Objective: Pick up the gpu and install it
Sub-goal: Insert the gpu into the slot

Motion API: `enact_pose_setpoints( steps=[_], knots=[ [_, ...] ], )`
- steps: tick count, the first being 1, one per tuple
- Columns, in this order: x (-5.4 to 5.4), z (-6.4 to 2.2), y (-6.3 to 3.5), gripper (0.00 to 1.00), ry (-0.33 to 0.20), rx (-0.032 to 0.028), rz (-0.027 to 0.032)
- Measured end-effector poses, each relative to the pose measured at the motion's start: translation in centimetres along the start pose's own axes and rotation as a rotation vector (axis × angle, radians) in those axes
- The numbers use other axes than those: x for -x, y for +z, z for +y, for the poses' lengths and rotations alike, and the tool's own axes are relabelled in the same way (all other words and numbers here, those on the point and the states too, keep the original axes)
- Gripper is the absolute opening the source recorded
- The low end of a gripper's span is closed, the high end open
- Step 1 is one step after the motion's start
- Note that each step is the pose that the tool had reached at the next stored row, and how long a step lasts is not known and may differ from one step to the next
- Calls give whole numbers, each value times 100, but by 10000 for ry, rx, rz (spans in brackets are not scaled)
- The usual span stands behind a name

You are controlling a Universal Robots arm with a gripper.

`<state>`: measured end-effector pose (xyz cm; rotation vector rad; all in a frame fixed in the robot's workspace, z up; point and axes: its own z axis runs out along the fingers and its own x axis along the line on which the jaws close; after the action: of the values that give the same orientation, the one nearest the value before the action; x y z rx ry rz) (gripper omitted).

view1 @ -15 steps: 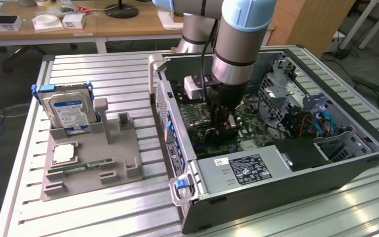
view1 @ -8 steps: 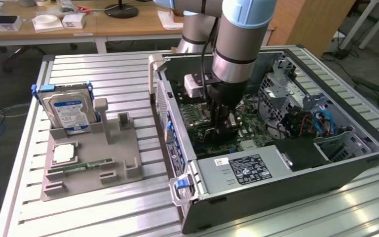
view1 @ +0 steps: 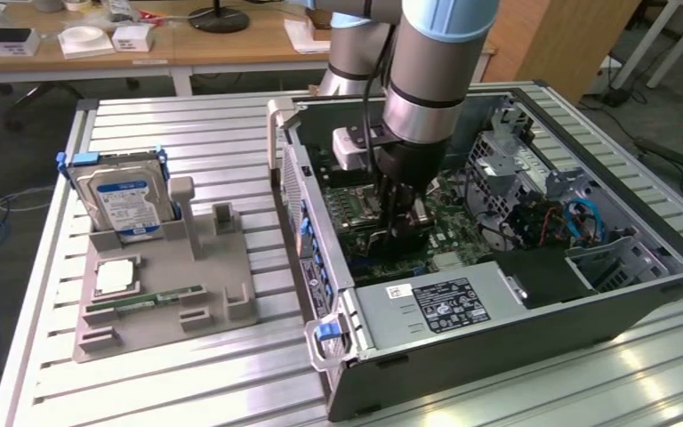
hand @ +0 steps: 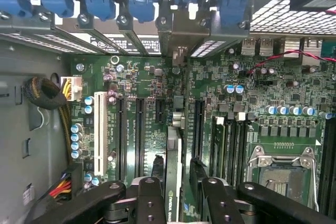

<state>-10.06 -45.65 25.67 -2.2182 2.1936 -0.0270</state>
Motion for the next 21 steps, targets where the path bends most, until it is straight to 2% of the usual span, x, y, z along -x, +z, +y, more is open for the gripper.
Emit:
enact_pose_setpoints(
  steps=[12,17,20,21],
  knots=[
    [1,-3,-116,34,0,-24,-1],
    [1,-3,-123,33,0,-30,-3],
    [0,-3,-124,14,0,-29,-1],
    [1,-3,-124,14,0,-29,-2]
  ],
)
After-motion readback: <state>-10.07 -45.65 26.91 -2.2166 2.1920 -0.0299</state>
